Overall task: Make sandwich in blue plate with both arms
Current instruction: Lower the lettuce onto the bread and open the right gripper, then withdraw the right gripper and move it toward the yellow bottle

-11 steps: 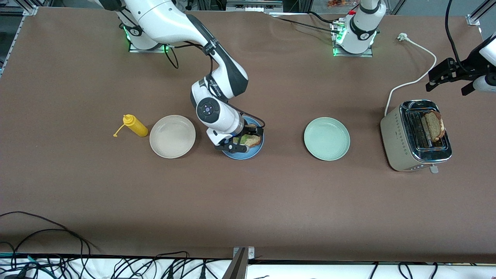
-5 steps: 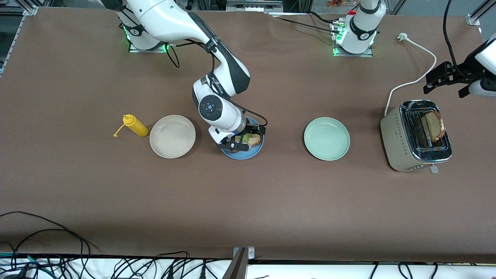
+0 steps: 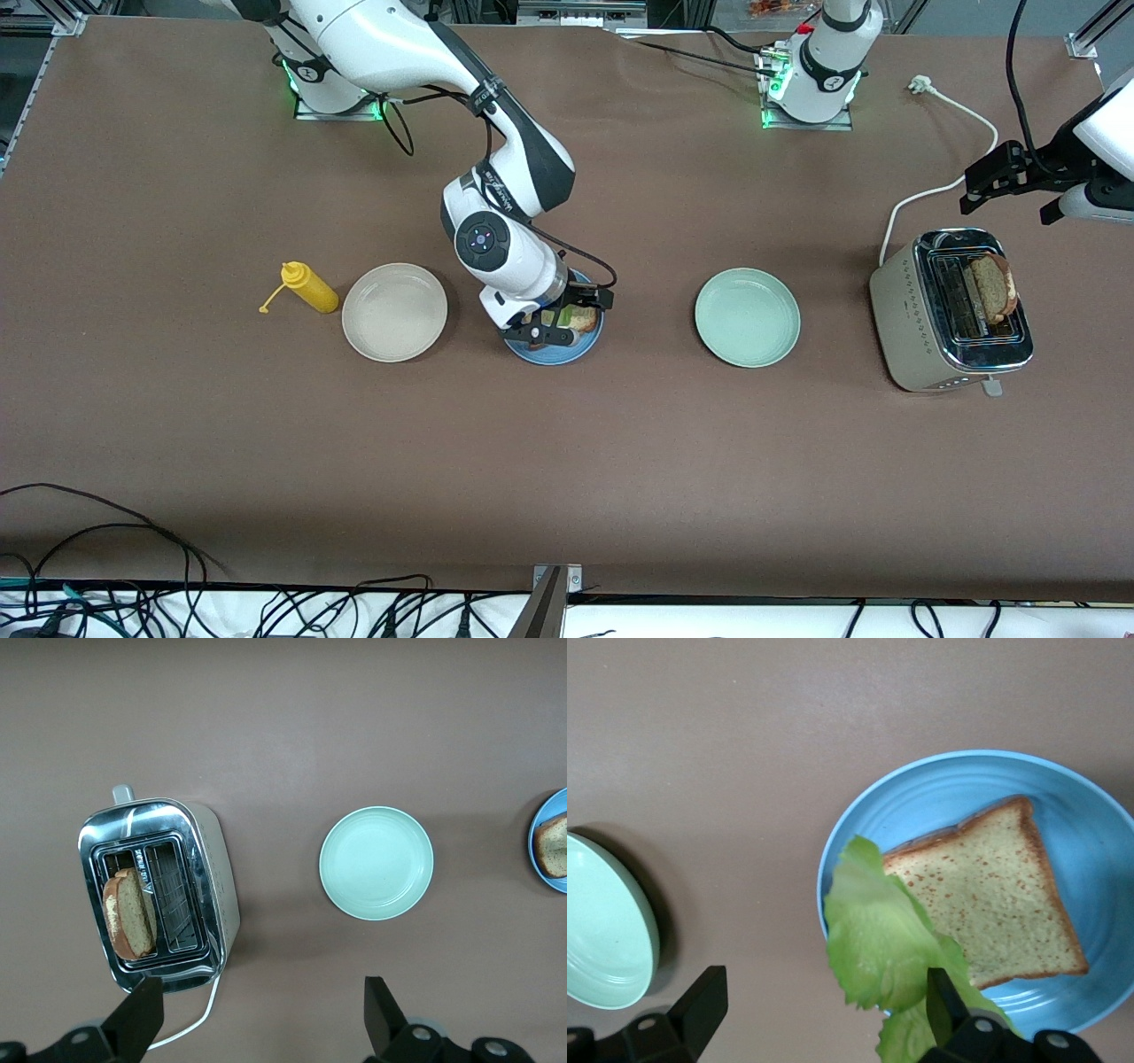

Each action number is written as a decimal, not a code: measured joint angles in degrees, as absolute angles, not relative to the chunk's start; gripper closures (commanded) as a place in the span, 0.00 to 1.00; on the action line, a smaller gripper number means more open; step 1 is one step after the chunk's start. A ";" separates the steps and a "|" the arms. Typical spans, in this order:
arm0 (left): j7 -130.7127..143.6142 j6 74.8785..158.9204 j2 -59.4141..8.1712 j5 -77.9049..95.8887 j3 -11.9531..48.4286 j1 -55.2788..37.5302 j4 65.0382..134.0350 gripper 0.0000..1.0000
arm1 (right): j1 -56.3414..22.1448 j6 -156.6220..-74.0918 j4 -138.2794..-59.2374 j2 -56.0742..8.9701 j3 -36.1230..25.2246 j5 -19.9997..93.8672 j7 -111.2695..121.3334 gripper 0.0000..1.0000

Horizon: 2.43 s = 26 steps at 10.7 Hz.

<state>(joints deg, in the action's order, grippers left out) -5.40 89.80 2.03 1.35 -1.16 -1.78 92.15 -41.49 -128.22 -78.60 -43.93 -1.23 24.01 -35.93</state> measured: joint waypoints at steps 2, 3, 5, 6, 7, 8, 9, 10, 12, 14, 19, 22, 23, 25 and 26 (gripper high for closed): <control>-5.40 89.81 2.03 1.35 -1.17 -1.78 92.04 0.00 | -41.55 -128.16 -78.00 -43.91 -1.20 24.01 -37.26 0.00; -5.40 89.81 2.03 1.35 -1.17 -1.78 92.03 0.00 | -41.54 -128.16 -77.75 -43.85 -1.22 24.01 -37.48 0.00; -5.40 89.81 2.02 1.35 -1.17 -1.77 92.03 0.00 | -41.48 -127.61 -77.40 -43.61 -1.38 23.88 -37.54 0.00; -5.40 89.81 2.02 1.35 -1.17 -1.77 92.03 0.00 | -41.44 -126.82 -77.39 -43.57 -1.55 22.77 -37.55 0.00; -5.40 89.81 1.99 1.35 -1.17 -1.77 92.03 0.00 | -41.35 -125.52 -77.36 -43.56 -1.66 21.91 -37.56 0.00; -5.40 89.81 1.93 1.35 -1.17 -1.77 92.03 0.00 | -41.34 -124.25 -77.33 -43.45 -2.00 21.44 -37.56 0.00; -5.40 89.81 1.88 1.35 -1.17 -1.77 92.03 0.00 | -41.32 -122.71 -77.32 -43.23 -2.53 20.61 -37.56 0.00; -5.40 89.81 1.85 1.35 -1.17 -1.77 92.03 0.00 | -41.27 -120.92 -77.31 -42.96 -2.93 18.84 -37.56 0.00; -5.40 89.81 1.84 1.35 -1.17 -1.77 92.03 0.00 | -41.25 -117.47 -77.29 -42.49 -3.09 14.93 -37.57 0.00; -5.40 89.81 1.83 1.35 -1.17 -1.75 92.03 0.00 | -41.30 -116.52 -77.29 -42.38 -3.09 14.04 -37.57 0.00; -5.40 89.81 1.76 1.35 -1.17 -1.67 92.03 0.00 | -41.40 -108.48 -77.02 -40.03 -3.07 11.99 -37.62 0.00; -5.40 89.81 1.75 1.35 -1.17 -1.66 92.03 0.00 | -41.41 -103.74 -77.02 -37.92 -3.11 10.81 -38.02 0.00; -5.40 89.81 1.75 1.35 -1.17 -1.65 92.03 0.00 | -41.48 -102.64 -77.01 -37.69 -3.96 10.13 -38.26 0.00; -5.40 89.81 1.75 1.35 -1.16 -1.65 92.03 0.00 | -41.42 -101.97 -76.80 -36.10 -8.39 9.71 -38.30 0.00; -5.40 89.81 1.75 1.35 -1.16 -1.64 92.03 0.00 | -41.26 -100.66 -76.66 -34.64 -11.03 9.68 -38.20 0.00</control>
